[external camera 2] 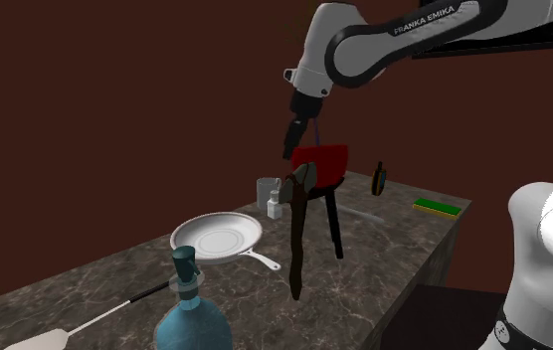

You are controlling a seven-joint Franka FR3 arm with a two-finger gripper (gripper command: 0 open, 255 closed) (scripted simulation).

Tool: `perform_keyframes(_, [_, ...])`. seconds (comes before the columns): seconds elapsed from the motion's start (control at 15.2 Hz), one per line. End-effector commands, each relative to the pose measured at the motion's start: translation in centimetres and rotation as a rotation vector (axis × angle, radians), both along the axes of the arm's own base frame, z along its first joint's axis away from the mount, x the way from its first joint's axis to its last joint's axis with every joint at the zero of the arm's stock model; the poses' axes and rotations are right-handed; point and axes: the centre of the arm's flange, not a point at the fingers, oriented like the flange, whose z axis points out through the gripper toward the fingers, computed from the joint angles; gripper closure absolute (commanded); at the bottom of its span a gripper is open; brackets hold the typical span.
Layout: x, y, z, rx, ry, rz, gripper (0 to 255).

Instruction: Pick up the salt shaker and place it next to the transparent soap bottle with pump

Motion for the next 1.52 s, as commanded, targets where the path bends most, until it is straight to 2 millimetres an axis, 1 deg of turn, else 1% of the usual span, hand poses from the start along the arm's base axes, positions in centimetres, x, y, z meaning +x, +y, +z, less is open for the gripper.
perform_keyframes(0.0, [-1.1, -1.4, -5.0, 0.088, 0.265, -0.024, 0])
perform_keyframes(0.99, [10.0, -14.8, -13.6, 0.082, 0.237, 0.015, 0])
perform_keyframes(1.45, [10.2, -15.2, -17.3, 0.082, 0.237, 0.015, 0])
